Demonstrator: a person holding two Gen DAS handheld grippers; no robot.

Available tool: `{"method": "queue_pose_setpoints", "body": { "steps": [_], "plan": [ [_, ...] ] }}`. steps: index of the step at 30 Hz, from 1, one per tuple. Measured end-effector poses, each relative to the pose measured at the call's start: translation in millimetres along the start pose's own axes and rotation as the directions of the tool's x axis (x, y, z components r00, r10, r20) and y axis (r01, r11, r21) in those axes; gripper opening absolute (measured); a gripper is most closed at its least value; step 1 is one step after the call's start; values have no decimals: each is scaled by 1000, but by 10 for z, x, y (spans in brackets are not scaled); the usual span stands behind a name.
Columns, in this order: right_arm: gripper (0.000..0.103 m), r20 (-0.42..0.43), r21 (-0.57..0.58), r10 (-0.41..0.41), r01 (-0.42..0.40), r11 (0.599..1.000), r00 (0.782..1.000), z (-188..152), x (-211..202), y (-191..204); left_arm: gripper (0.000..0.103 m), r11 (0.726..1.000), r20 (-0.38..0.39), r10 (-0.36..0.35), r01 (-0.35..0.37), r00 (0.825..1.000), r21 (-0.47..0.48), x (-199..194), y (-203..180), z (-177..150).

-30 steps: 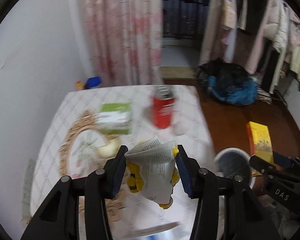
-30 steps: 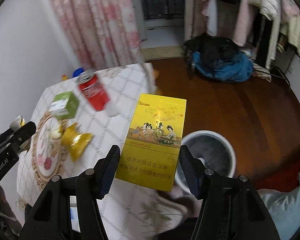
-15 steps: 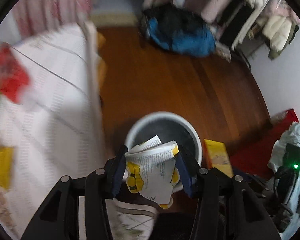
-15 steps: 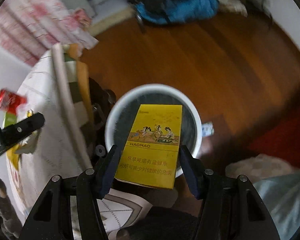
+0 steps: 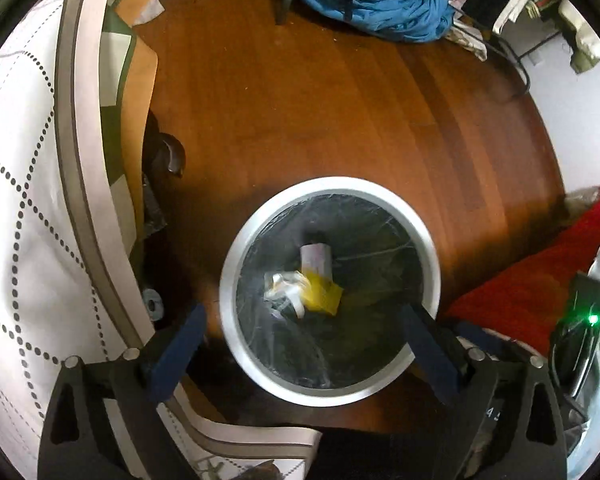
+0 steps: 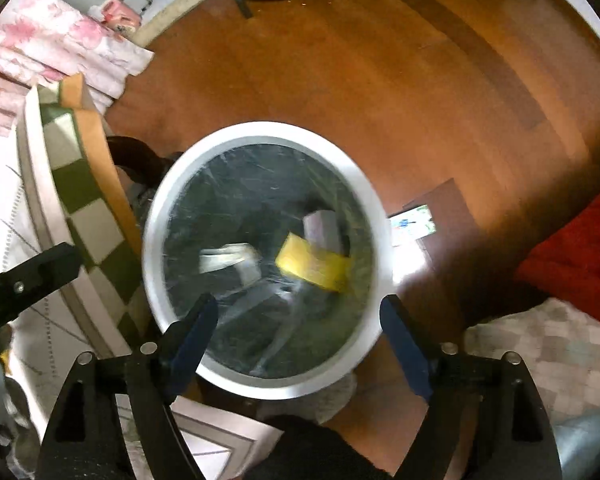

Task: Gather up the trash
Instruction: 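Carry both items over the white bin and open both tools to drop them, then move both tools back over the table toward the remaining items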

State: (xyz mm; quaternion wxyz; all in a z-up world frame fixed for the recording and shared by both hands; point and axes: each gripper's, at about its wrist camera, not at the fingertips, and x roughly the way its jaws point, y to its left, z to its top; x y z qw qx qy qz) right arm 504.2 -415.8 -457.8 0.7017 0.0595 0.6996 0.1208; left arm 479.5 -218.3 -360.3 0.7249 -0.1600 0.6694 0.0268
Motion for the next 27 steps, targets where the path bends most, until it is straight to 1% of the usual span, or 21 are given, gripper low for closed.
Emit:
{"method": "queue_pose_setpoints", "body": {
  "steps": [2, 4, 7, 10, 21, 27],
  "plan": [
    [98, -8, -9, -58, 58, 998, 998, -9, -11, 9, 100, 999, 3, 33, -33, 999, 11, 2, 2, -41],
    [99, -10, -20, -105, 105, 994, 994, -37, -50, 7, 100, 997, 12, 69, -69, 998, 26, 19, -2, -89],
    [99, -3, -27, -159, 159, 987, 987, -72, -110, 9, 100, 994, 17, 100, -101, 995, 43, 56, 16, -149],
    [99, 7, -31, -195, 195, 980, 981, -111, -190, 15, 100, 990, 25, 124, -125, 992, 57, 44, 2, -203],
    [100, 52, -28, -200, 201, 979, 979, -200, -578, 49, 100, 985, 81, 150, -156, 985, 69, -176, -46, -300],
    [100, 95, -36, -190, 194, 980, 977, -286, -882, 139, 100, 982, 131, 161, -172, 978, 77, -409, -93, -366]
  ]
}}
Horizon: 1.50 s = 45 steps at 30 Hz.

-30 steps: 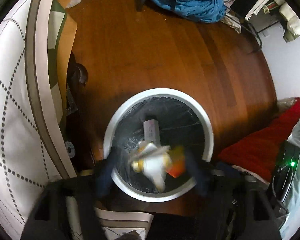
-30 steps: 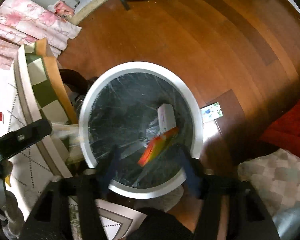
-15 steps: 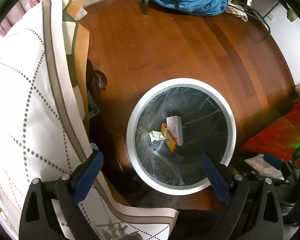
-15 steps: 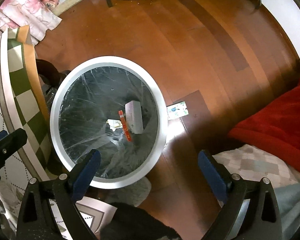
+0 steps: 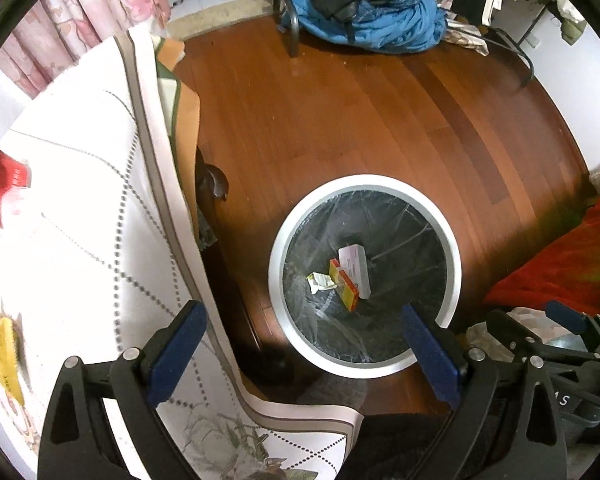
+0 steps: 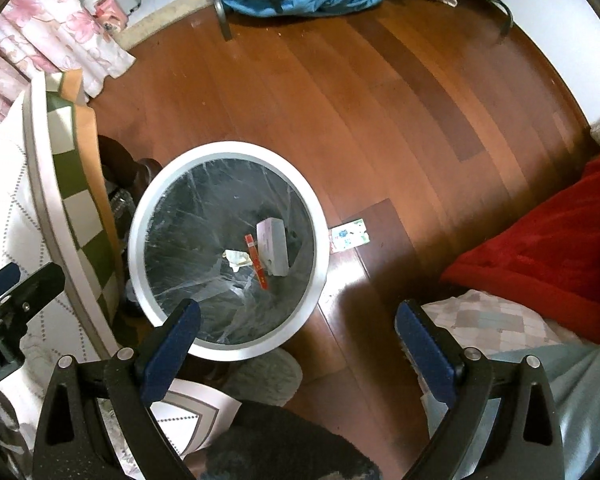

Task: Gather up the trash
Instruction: 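Move both tools back over the table toward the remaining items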

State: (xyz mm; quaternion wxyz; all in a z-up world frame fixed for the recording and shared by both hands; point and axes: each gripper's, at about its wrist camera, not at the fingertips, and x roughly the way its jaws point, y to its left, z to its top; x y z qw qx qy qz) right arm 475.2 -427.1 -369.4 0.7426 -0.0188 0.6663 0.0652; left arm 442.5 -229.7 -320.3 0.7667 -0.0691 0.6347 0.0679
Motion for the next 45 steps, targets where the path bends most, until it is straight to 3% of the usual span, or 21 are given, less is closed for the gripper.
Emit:
{"method": "queue_pose_setpoints", "body": {
  "steps": [9, 15, 18, 21, 27, 30, 32, 34, 37, 40, 42, 44, 45],
  "plan": [
    [100, 103, 5, 43, -44, 999, 994, -94, -714, 108, 100, 1000, 108, 1, 1, 994, -18, -629, 143, -75],
    [100, 191, -57, 129, -120, 991, 973, -247, -1390, 567, 100, 995, 226, 45, -23, 973, -98, -1327, 724, -293],
    [100, 192, -103, 174, -157, 982, 966, -432, -1547, 945, 100, 984, 265, 126, -85, 956, -159, -1642, 1246, -616],
    [100, 138, -204, 243, -213, 956, 960, -760, -1547, 1530, 100, 964, 258, 203, -145, 945, -224, -1792, 1729, -1005],
    [100, -34, -345, 297, -290, 893, 954, -1481, -1175, 2463, 100, 890, 136, 345, -277, 929, -363, -1608, 2684, -2030],
    [100, -97, -456, 295, -306, 836, 951, -1847, -1046, 2923, 100, 855, 57, 373, -319, 926, -410, -1363, 2956, -2382],
    [100, -112, -587, 260, -275, 762, 959, -2044, -1002, 3242, 100, 833, 22, 403, -357, 915, -422, -1246, 3095, -2572],
    [100, -101, -727, 183, -198, 657, 978, -2235, -942, 3575, 100, 810, -10, 429, -390, 903, -439, -1146, 3239, -2762],
    [100, -68, -865, 87, -102, 491, 994, -2443, -826, 3961, 100, 788, -32, 427, -389, 904, -477, -1068, 3389, -2950],
    [100, -58, -926, 23, -63, 372, 998, -2574, -669, 4231, 100, 773, -41, 420, -381, 907, -508, -1049, 3460, -3096],
    [100, -66, -943, 2, -63, 326, 998, -2607, -562, 4366, 100, 767, -47, 415, -377, 909, -519, -1021, 3504, -3151],
    [98, -78, -945, -8, -72, 320, 997, -2586, -473, 4452, 100, 763, -51, 411, -374, 910, -527, -1000, 3541, -3179],
    [85, -90, -942, -6, -84, 325, 996, -2572, -445, 4474, 100, 761, -51, 409, -372, 911, -531, -994, 3556, -3186]
  ]
}}
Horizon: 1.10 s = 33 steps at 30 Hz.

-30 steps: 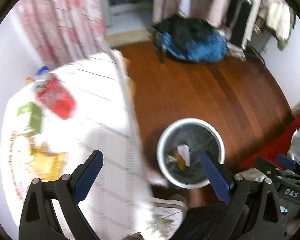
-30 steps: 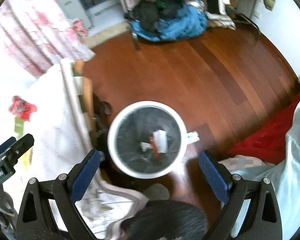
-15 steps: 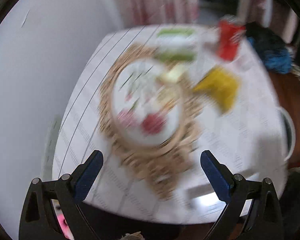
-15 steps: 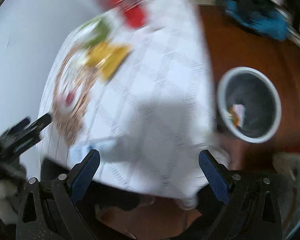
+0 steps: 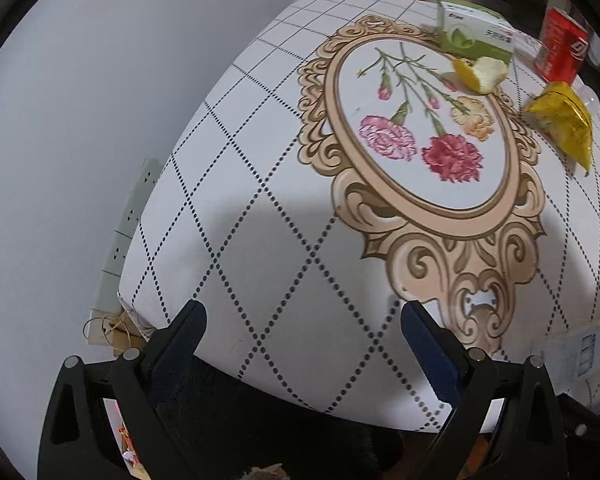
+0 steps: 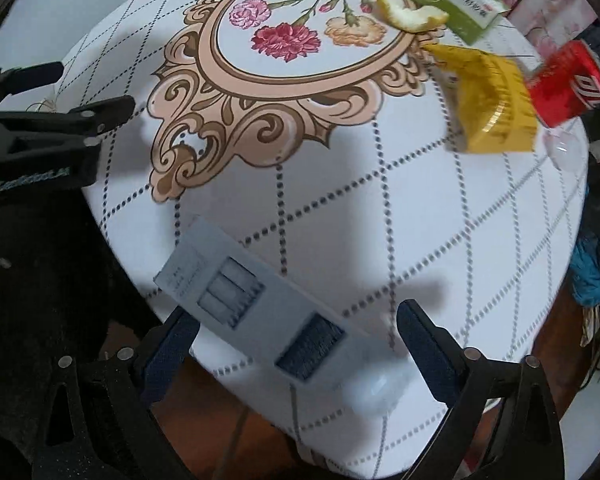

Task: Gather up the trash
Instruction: 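Move both tools back over the table toward the remaining items, then grasp the white-blue box with the right tool while the left tool grasps the yellow snack bag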

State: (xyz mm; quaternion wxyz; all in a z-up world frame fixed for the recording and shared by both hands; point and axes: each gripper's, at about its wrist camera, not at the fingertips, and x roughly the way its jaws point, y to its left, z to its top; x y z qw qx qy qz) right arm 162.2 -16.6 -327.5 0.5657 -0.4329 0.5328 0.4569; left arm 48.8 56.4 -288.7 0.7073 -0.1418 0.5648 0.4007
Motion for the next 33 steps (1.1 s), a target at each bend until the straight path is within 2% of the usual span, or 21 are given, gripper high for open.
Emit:
{"method": "queue_pose_setpoints", "body": {
  "steps": [1, 3, 4, 5, 7, 9, 13, 17, 19, 23, 25, 27, 33],
  "plan": [
    [85, 1, 14, 18, -18, 1000, 1000, 13, 11, -21, 100, 1000, 0, -2, 2, 1000, -4, 10, 17, 0],
    [70, 18, 64, 14, -15, 998, 1000, 17, -29, -108, 100, 1000, 0, -3, 3, 1000, -6, 7, 15, 24],
    [54, 33, 97, 12, -15, 995, 999, 13, -66, -184, 100, 1000, 2, -6, 6, 1000, -6, 22, 15, 38],
    [44, 44, 136, 23, -28, 990, 999, 5, -89, -277, 100, 1000, 2, -9, 9, 1000, -5, 27, 0, 55],
    [42, 73, 278, 92, -109, 954, 993, -68, -114, -581, 100, 1000, 0, -25, 25, 1000, 3, 50, -78, 129],
    [41, 102, 403, 101, -134, 905, 990, -175, -125, -886, 100, 999, 3, -42, 42, 999, 19, 45, -194, 230],
    [41, 173, 638, 82, -175, 750, 981, -440, -166, -1583, 100, 991, 38, -117, 114, 992, 62, -99, -538, 506],
    [41, 202, 735, 59, -192, 650, 978, -625, -188, -2068, 100, 963, 72, -248, 237, 966, 129, -348, -1001, 870],
    [41, 202, 748, 53, -188, 637, 978, -617, -201, -2189, 100, 938, 82, -303, 282, 949, 202, -466, -1281, 1052],
    [41, 202, 759, 52, -189, 623, 978, -527, -161, -2360, 100, 884, 42, -351, 317, 935, 345, -490, -1757, 1303],
    [41, 203, 765, 53, -191, 615, 978, -531, -177, -2433, 99, 856, 0, -354, 323, 935, 404, -381, -1952, 1418],
    [40, 199, 768, 49, -187, 612, 979, -478, -183, -2476, 99, 839, -36, -348, 328, 937, 434, -318, -2095, 1447],
    [40, 183, 779, 47, -174, 602, 982, -498, -39, -2555, 99, 817, -85, -320, 320, 944, 480, -104, -2303, 1469]
  ]
}}
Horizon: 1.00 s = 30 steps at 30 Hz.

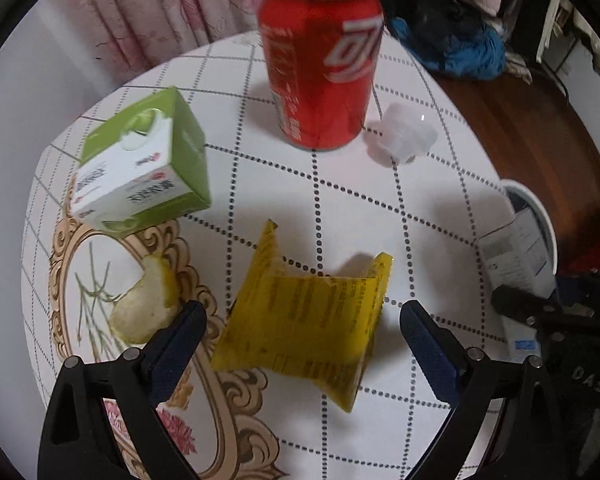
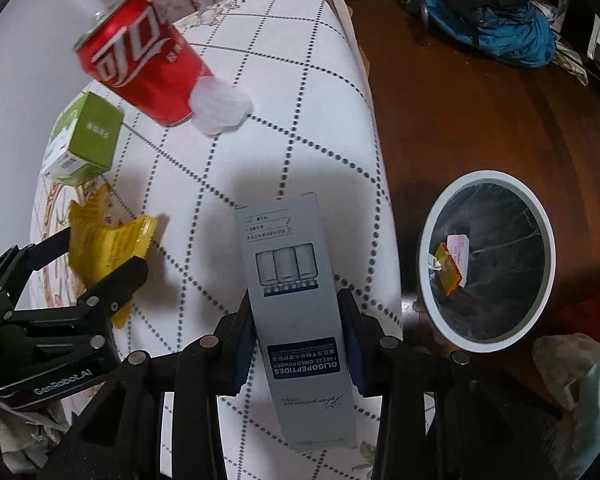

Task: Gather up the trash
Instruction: 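Grasp the white-blue box with the right tool while the left tool grasps the yellow snack bag, then carry both items over the white bin and open both tools to drop them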

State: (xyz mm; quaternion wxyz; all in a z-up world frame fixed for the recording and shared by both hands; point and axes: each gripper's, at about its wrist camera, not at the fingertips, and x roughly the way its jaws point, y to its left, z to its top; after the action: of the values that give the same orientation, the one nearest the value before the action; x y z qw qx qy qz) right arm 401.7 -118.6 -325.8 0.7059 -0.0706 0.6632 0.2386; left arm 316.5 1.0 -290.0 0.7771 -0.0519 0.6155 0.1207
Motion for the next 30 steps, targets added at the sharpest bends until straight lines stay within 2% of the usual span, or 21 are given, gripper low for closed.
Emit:
{"method": "queue_pose_setpoints", "body": {
  "steps": [3, 4, 5, 8, 10, 12, 19, 30],
  "plan": [
    [40, 7, -8, -10, 10, 1000, 1000, 20, -4, 6, 97, 1000, -11, 4, -4, 1000, 4, 100, -5, -20],
    [40, 6, -9, -11, 11, 1000, 1000, 22, 0, 6, 87, 1000, -10, 3, -3, 1000, 1, 98, -27, -33],
    [40, 6, -12, -14, 14, 1000, 1000, 18, -3, 10, 82, 1000, -12, 5, -5, 1000, -2, 114, -32, -36],
    [40, 6, -19, -20, 21, 1000, 1000, 31, -4, 21, 76, 1000, 5, 21, -21, 1000, -15, 108, -26, -61],
    [40, 7, -23, -26, 26, 999, 1000, 27, -5, 34, 68, 999, 18, 30, -29, 999, -23, 116, -43, -75],
    [40, 9, -25, -31, 31, 999, 999, 17, -4, 49, 66, 999, 25, 23, -22, 999, -33, 101, -38, -85],
    [40, 18, -27, -39, 39, 999, 999, -10, -29, 71, 63, 998, 41, 42, -41, 998, -43, 88, -23, -100],
    [39, 75, -47, -30, 33, 998, 997, -88, -237, 139, 62, 992, 118, 98, -87, 988, -97, -254, 131, -283]
  ]
}}
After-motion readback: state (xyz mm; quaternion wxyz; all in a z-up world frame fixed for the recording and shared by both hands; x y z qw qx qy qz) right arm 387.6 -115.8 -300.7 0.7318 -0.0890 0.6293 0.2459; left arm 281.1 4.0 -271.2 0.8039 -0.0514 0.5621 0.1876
